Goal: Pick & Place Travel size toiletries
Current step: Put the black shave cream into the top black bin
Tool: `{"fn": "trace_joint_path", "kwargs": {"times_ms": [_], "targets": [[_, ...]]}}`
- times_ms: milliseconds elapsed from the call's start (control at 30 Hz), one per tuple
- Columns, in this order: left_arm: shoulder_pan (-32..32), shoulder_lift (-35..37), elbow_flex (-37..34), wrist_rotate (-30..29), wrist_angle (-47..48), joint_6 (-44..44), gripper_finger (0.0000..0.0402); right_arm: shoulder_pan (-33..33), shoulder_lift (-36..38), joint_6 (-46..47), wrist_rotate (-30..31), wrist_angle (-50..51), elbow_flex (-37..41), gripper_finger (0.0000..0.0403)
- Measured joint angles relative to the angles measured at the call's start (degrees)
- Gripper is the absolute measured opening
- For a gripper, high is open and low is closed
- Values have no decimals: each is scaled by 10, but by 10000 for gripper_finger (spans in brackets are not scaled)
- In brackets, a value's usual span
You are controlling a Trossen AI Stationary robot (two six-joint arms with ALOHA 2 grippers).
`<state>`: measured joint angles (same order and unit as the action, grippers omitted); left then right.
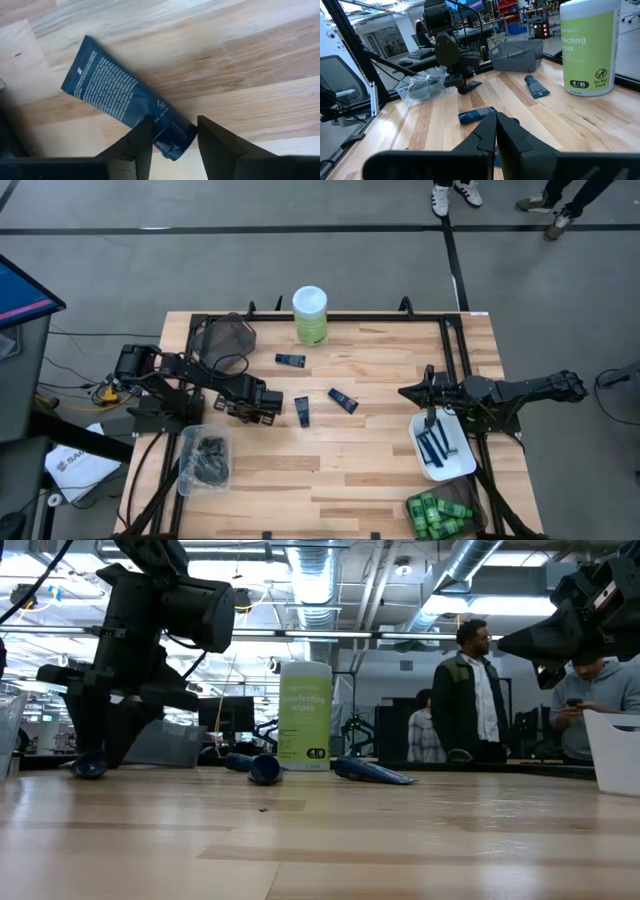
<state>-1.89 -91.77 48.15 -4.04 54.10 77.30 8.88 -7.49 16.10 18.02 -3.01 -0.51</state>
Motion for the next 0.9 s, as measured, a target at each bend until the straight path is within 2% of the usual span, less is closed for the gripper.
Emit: {"fn": "trace_joint_path", "kwargs": {"times_ms": [433,800,900], "targets": [[0,-1,14,-20,-19,-17,116,0,0,0,0,0,0,5],[-3,-3,50,-19,-40,-38,37,0,0,0,0,0,0,5],[-7,-2,76,-20,-41,-75,25,0,0,0,0,0,0,5]]}}
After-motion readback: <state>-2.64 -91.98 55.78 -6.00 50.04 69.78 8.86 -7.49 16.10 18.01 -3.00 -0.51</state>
